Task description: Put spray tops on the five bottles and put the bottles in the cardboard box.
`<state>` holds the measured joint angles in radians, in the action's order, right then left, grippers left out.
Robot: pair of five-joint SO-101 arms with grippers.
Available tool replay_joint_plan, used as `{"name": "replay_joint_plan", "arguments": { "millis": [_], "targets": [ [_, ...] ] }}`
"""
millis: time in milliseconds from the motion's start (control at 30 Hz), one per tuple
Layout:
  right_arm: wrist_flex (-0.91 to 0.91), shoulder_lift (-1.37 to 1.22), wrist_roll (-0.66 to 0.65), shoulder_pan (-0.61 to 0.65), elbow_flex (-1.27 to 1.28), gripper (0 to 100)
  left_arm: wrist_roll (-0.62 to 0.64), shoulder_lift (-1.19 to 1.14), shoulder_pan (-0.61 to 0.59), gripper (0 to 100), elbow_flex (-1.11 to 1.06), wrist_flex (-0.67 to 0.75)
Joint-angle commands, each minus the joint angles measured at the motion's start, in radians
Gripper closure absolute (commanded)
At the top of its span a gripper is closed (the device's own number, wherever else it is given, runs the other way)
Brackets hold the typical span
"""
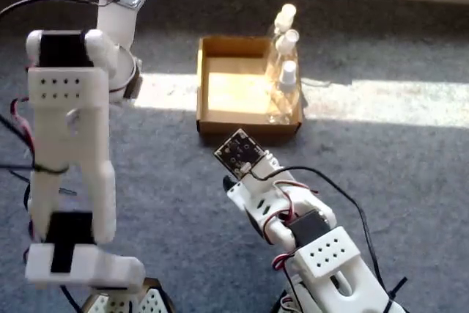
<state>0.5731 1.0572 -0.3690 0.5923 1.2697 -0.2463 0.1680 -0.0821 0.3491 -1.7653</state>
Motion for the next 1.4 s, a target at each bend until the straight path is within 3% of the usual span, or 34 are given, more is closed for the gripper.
{"name": "replay_joint_plan", "arguments": {
  "millis": [0, 200, 333, 533, 733, 933, 1067, 1367],
  "targets": [
    [-0.076, 0.018, -0.011, 0.021, -0.004, 99.4, 0.014, 0.447, 0.131, 100, -0.137, 0.011],
    [-0.14, 0.018, -0.011, 0.12, 0.015, 99.4, 0.229, 0.742, 0.26, 100, -0.338, 0.232],
    [-0.251, 0.013, -0.012, 0.166, 0.045, 99.4, 0.35, 0.851, 0.28, 100, -0.492, 0.419],
    [-0.36, 0.018, -0.078, 0.133, 0.136, 99.4, 0.539, 1.017, 0.28, 100, -0.745, 0.663],
    [-0.467, 0.018, 0.021, 0.114, 0.282, 99.4, 0.598, 1.156, 0.277, 100, -1.009, 0.908],
    [-0.469, 0.041, 0.018, 0.108, 0.3, 99.4, 0.598, 1.194, 0.28, 100, -1.053, 0.902],
    [-0.456, 0.191, 0.018, 0.113, 0.311, 99.4, 0.601, 1.194, 0.283, 100, -1.082, 0.907],
    [-0.223, 0.503, 0.018, 0.125, 0.357, 99.4, 0.595, 1.193, 0.426, 100, -1.155, 0.944]
  ]
}}
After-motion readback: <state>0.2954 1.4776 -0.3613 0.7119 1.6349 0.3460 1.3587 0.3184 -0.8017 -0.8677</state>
